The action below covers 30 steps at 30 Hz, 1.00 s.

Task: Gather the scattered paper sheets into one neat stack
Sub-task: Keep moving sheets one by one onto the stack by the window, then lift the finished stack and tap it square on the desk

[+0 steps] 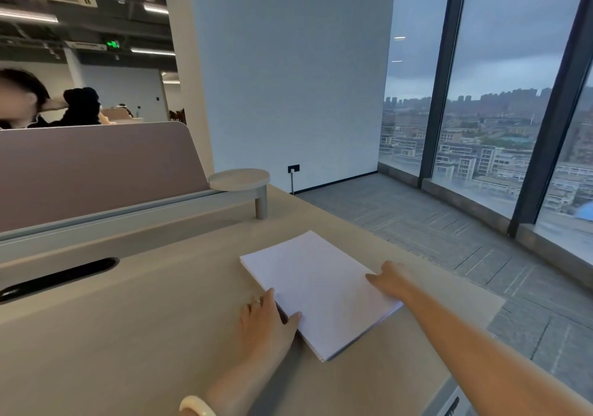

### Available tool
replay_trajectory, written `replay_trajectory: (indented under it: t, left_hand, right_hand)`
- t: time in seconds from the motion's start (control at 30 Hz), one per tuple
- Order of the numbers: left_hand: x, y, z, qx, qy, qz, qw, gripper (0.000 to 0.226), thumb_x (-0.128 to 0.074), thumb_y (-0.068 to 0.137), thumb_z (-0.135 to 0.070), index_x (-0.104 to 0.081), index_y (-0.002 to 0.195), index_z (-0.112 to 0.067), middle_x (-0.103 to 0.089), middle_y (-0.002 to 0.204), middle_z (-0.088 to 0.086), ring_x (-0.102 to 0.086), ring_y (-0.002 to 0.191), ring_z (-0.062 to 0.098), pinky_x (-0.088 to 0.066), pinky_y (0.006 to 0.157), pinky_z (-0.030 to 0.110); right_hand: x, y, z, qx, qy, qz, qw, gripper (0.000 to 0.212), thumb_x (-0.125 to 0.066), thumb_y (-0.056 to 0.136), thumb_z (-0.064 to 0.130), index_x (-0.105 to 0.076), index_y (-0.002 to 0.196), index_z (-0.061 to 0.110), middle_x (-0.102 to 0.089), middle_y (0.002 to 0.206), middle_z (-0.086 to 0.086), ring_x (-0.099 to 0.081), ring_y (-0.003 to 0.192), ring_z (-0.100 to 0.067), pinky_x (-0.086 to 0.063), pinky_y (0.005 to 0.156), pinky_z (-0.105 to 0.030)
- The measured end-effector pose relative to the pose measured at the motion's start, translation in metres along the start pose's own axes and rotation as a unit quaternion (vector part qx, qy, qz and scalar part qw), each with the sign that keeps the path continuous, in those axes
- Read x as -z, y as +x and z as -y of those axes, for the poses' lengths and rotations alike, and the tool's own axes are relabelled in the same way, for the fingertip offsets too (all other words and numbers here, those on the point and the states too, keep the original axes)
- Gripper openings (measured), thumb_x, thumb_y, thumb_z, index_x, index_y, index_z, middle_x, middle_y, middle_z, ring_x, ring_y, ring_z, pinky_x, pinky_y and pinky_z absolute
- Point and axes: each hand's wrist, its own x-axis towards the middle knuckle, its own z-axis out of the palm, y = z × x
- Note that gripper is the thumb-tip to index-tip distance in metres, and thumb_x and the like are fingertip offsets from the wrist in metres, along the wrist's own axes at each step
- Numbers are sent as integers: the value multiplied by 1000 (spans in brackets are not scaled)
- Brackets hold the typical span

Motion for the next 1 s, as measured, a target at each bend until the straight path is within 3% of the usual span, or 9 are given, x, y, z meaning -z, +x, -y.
replay_trajectory:
  t: [0.07, 0.17, 0.3, 0.4, 0.5, 0.6, 0.73, 0.9, 1.0]
  left_hand:
    - [-5, 1, -1, 24, -46, 37, 998, 72, -52, 85, -52, -25, 144, -20, -43, 140, 1, -33, 132, 24, -32, 107, 34]
    - [-5, 6, -6, 77, -261, 62, 960, 55, -64, 82, -39, -41, 127, -18, -52, 133, 0, -45, 125, 24, -40, 102, 35]
    - [18, 18, -16, 181, -549, 103, 809, 29, -63, 86, -10, -49, 111, -13, -64, 103, 4, -59, 86, 20, -45, 68, 30]
    - [34, 22, -16, 248, -589, 125, 759, 7, -59, 88, -6, -54, 90, -10, -60, 85, 5, -54, 74, 18, -39, 58, 30]
    - [37, 26, -12, 284, -599, 119, 739, 12, -59, 87, -5, -51, 79, -10, -53, 77, 8, -48, 68, 21, -39, 57, 31]
    - [37, 28, -11, 310, -607, 123, 722, 12, -60, 87, -9, -50, 80, -9, -48, 73, 9, -44, 64, 20, -41, 56, 32]
    - [37, 32, -6, 326, -613, 120, 709, 24, -68, 83, -14, -50, 97, -9, -46, 82, 11, -48, 68, 21, -41, 54, 28]
    - [35, 23, -13, 297, -607, 158, 720, 24, -69, 83, -20, -50, 76, -8, -54, 71, 8, -52, 66, 19, -36, 56, 23]
    - [32, 16, -17, 256, -561, 175, 768, 20, -69, 83, -23, -57, 91, -9, -57, 78, 6, -53, 71, 18, -41, 58, 25]
  right_hand:
    - [9, -2, 8, 3, -30, 42, 999, 58, -55, 87, 48, -52, 126, 6, -53, 133, -12, -51, 122, -30, -42, 99, -34]
    - [22, -6, 14, 2, -2, 123, 992, 39, -60, 87, 41, -57, 108, 8, -58, 106, -14, -58, 99, -28, -46, 81, -33]
    - [30, -5, 8, -46, 89, 206, 973, 46, -69, 82, 37, -60, 109, 1, -62, 106, -16, -59, 92, -29, -50, 86, -42]
    - [30, -5, 7, -65, 98, 219, 969, 43, -71, 80, 33, -57, 109, 3, -59, 114, -15, -56, 97, -29, -48, 84, -43]
    - [25, -1, 4, -66, 112, 212, 969, 41, -74, 79, 25, -55, 108, 3, -57, 116, -18, -53, 96, -29, -44, 76, -39]
    - [25, -2, 3, -49, 107, 186, 975, 30, -73, 80, 19, -54, 97, 2, -54, 101, -16, -49, 88, -28, -39, 73, -35]
    - [26, -4, -3, -19, 36, 134, 990, 45, -70, 83, 25, -59, 118, -1, -59, 116, -14, -54, 98, -23, -38, 77, -28]
    - [17, -6, -11, -10, 37, 129, 991, 48, -71, 80, 23, -60, 122, 1, -59, 127, -15, -53, 97, -22, -38, 79, -26]
    - [10, -12, -12, 9, 38, 117, 992, 47, -66, 84, 22, -57, 124, 0, -56, 130, -16, -54, 102, -21, -36, 79, -24]
